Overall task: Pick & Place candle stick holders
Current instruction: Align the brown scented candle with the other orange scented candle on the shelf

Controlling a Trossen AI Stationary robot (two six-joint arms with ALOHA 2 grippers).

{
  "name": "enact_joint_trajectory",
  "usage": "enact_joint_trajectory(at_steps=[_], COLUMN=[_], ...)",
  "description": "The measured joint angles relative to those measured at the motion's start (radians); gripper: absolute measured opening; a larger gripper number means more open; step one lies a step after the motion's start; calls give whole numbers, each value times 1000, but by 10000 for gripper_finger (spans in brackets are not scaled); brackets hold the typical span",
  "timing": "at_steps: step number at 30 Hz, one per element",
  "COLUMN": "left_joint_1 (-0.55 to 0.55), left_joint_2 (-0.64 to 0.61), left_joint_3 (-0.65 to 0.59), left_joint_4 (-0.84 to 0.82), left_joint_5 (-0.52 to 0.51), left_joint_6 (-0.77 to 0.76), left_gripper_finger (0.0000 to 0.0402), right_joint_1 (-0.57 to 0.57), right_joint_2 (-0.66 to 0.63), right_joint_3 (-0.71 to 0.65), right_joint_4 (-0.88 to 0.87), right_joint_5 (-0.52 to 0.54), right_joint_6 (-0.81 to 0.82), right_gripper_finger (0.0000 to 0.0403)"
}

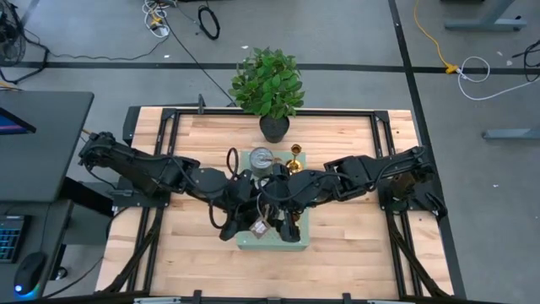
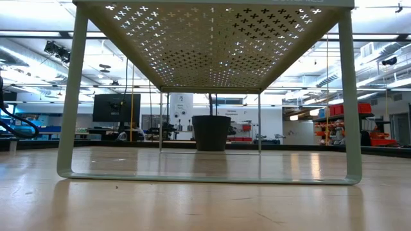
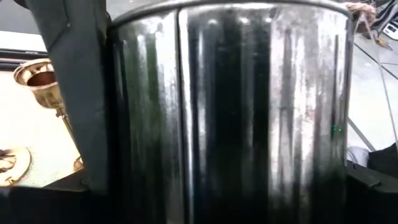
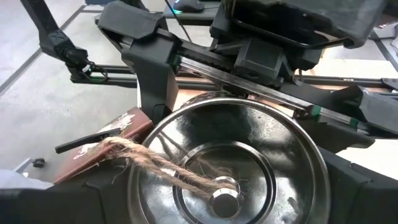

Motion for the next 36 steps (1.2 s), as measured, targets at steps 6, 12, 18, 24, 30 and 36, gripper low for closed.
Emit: enact_joint_trajectory(at_steps=[6,12,18,24,30,36], left_joint_1=[0,-1,-1,-1,-7,-19], left_joint_2=[1,2,2,3,2,-15], left_joint_3=[0,0,0,0,-1,0], left_joint_4=[1,3,12,19,32,34], left_joint_5=[-17,-27,-52,-80,-105,-133], left_joint_6=[1,6,19,27,27,29], left_gripper_finger=[359,359,359,359,359,359], right_joint_1=[0,1,0,5,25,40], right_joint_2=[0,0,-2,-7,-34,-60], right_joint_3=[0,0,0,0,0,0], right_joint_4=[-4,-4,-2,-7,-47,-65], right_joint_5=[-1,0,9,29,90,120], right_joint_6=[-3,-4,3,14,16,45], right_gripper_finger=[340,348,370,371,373,374])
